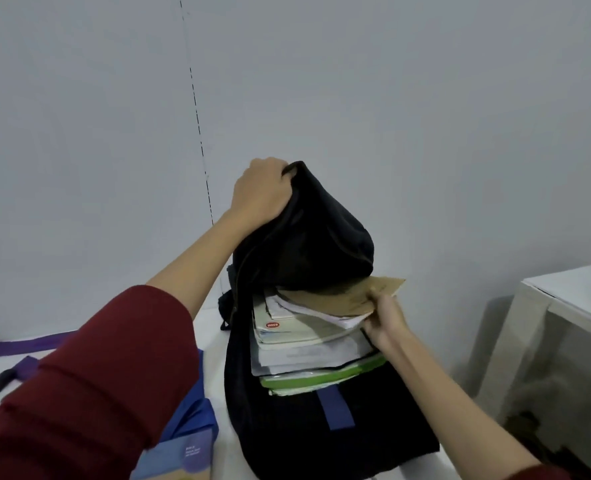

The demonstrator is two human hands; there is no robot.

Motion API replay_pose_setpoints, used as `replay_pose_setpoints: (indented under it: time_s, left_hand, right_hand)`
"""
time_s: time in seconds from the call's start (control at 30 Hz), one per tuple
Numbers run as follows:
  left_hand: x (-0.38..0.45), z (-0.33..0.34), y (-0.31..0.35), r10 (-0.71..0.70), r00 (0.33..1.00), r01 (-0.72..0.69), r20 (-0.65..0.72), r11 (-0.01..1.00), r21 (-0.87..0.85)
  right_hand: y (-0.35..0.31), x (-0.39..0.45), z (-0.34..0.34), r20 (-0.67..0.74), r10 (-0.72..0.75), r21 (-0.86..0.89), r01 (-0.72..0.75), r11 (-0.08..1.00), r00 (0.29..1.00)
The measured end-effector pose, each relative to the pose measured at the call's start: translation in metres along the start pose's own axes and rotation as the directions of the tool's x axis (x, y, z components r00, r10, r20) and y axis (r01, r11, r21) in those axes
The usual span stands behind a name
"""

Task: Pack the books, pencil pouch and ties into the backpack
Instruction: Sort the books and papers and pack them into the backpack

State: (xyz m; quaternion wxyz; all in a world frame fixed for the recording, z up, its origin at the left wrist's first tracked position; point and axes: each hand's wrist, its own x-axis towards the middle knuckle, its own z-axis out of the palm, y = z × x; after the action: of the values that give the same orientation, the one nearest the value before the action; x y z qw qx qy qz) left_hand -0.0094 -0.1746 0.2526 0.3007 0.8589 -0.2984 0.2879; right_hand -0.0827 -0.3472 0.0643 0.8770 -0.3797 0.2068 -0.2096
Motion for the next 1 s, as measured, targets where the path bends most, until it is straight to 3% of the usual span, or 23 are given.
replay_pose_setpoints:
  time_s: [0.1, 0.17, 0.27, 0.33, 0.4, 0.47, 0.57, 0.63, 0.7, 0.73, 0.77, 0.8, 0.83, 0.87, 0.9, 0.93, 1.0]
  left_hand:
    - [-0.003, -0.001, 0.003, 0.096, 0.995, -0.090, -0.023, 0.979, 0.184]
    - [-0.006, -0.003, 0.004, 0.155, 0.988, -0.144, -0.018, 0.951, 0.275]
    - [-0.007, -0.006, 0.003, 0.189, 0.982, -0.178, -0.003, 0.930, 0.323]
    - [-0.007, -0.006, 0.002, 0.181, 0.984, -0.171, -0.003, 0.933, 0.318]
    - [-0.005, -0.004, 0.000, 0.177, 0.984, -0.165, -0.016, 0.941, 0.296]
    - [-0.004, 0.000, 0.002, 0.187, 0.982, -0.173, -0.025, 0.946, 0.275]
    - [-0.004, 0.003, 0.008, 0.231, 0.973, -0.215, -0.022, 0.935, 0.283]
    - [-0.003, 0.003, 0.011, 0.256, 0.967, -0.239, -0.009, 0.917, 0.319]
    - [0.000, 0.002, 0.009, 0.266, 0.964, -0.249, 0.000, 0.903, 0.351]
    - [0.001, 0.002, 0.008, 0.266, 0.964, -0.249, 0.000, 0.900, 0.358]
    - [0.003, 0.001, 0.005, 0.265, 0.964, -0.246, -0.003, 0.898, 0.364]
    - [0.003, 0.001, 0.003, 0.263, 0.965, -0.242, -0.009, 0.900, 0.363]
    - [0.004, 0.001, 0.002, 0.260, 0.966, -0.238, -0.014, 0.902, 0.360]
    - [0.004, 0.001, 0.000, 0.257, 0.966, -0.234, -0.018, 0.905, 0.355]
    - [0.005, 0.001, 0.000, 0.254, 0.967, -0.231, -0.022, 0.908, 0.349]
    - [0.005, 0.002, 0.000, 0.254, 0.967, -0.231, -0.025, 0.910, 0.344]
    - [0.005, 0.002, 0.000, 0.262, 0.965, -0.238, -0.026, 0.911, 0.338]
  right_hand:
    - [0.029, -0.011, 0.025, 0.150, 0.121, -0.011, -0.121, 0.993, 0.981]
    - [0.040, -0.013, 0.032, 0.154, 0.183, -0.235, -0.144, 0.961, 0.971]
    - [0.034, -0.018, 0.028, 0.135, 0.327, -0.612, -0.180, 0.770, 0.935]
    - [0.024, -0.019, 0.020, 0.137, 0.380, -0.720, -0.172, 0.673, 0.915]
    - [0.020, -0.017, 0.017, 0.169, 0.382, -0.687, -0.169, 0.707, 0.909]
    - [0.026, -0.013, 0.020, 0.180, 0.353, -0.518, -0.217, 0.827, 0.918]
    - [0.044, -0.008, 0.036, 0.109, 0.293, -0.339, -0.242, 0.909, 0.950]
    - [0.056, -0.008, 0.047, 0.064, 0.270, -0.308, -0.238, 0.921, 0.961]
    - [0.064, -0.006, 0.054, 0.025, 0.249, -0.415, -0.216, 0.884, 0.968]
    - [0.064, -0.004, 0.053, 0.035, 0.180, -0.547, -0.132, 0.827, 0.983]
    - [0.064, 0.000, 0.049, 0.091, 0.060, -0.720, 0.024, 0.694, 0.994]
    - [0.061, 0.004, 0.043, 0.196, -0.085, -0.867, 0.214, 0.451, 0.977]
    - [0.055, 0.006, 0.038, 0.327, -0.250, -0.916, 0.371, 0.153, 0.911]
    - [0.050, 0.007, 0.034, 0.486, -0.384, -0.870, 0.476, -0.128, 0.785]
    - [0.045, 0.008, 0.029, 0.622, -0.420, -0.783, 0.523, -0.336, 0.661]
    - [0.042, 0.011, 0.026, 0.682, -0.363, -0.724, 0.515, -0.459, 0.635]
    - [0.041, 0.019, 0.021, 0.618, -0.193, -0.720, 0.450, -0.529, 0.762]
